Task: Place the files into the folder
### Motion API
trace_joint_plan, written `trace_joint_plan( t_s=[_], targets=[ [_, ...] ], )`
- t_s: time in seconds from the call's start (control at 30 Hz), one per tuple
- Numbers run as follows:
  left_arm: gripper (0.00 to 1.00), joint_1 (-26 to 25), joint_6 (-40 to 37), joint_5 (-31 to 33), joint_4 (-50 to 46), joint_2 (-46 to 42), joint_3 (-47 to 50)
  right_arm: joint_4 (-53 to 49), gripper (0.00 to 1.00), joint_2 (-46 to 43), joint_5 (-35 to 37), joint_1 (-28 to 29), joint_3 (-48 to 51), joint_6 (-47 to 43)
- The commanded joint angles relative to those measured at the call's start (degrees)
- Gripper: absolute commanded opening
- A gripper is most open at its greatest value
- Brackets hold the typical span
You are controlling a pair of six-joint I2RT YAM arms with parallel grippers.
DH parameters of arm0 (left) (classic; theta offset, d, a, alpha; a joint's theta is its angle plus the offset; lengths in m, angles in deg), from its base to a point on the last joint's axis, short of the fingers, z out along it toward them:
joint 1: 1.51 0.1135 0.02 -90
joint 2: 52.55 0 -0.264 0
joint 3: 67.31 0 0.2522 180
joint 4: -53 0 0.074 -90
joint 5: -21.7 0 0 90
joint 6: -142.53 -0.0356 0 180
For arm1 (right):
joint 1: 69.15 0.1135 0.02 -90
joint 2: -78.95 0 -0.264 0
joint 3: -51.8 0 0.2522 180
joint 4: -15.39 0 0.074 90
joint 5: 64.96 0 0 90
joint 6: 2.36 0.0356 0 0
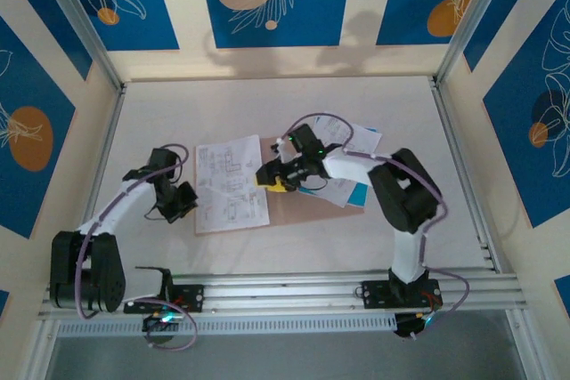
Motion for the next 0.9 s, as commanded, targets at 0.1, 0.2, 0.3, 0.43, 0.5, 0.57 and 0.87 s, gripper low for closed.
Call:
trace_joint_plan(
  t_s=[0.1, 0.2, 0.3, 0.43, 0.5, 0.57, 0.87],
  targets=[
    [0.00, -9.25, -0.77, -6.10, 6.80, 4.75, -1.97, -8.92, 0.62, -11.43, 9.63, -3.89, 4.35, 5.00],
    [0.00, -13.81, 1.28, -6.76, 11.13, 7.70, -1.88, -10.64, 0.53, -12.72, 12.03, -5.88, 5.25, 9.92],
    [0.00, -18.14, 3.47, -7.63, 14.96, 10.45, -2.28, -11.50, 0.44, -12.43, 13.14, -6.51, 5.08, 14.84],
    [0.00, -22.12, 5.27, -7.79, 17.50, 13.23, -2.39, -13.09, 0.38, -9.92, 14.43, -5.20, 3.53, 18.90],
    [0.00, -23.53, 6.37, -8.04, 18.90, 14.16, -1.96, -14.45, 0.33, -7.70, 14.76, -4.35, 2.19, 20.17],
    [0.00, -24.57, 7.07, -8.33, 19.82, 14.93, -1.39, -16.01, 0.29, -5.60, 14.79, -3.28, 0.54, 20.71],
    [0.00, -25.92, 8.70, -7.82, 20.32, 14.73, 1.64, -21.14, 0.14, 0.52, 17.38, 1.13, -6.19, 22.03]
  ],
)
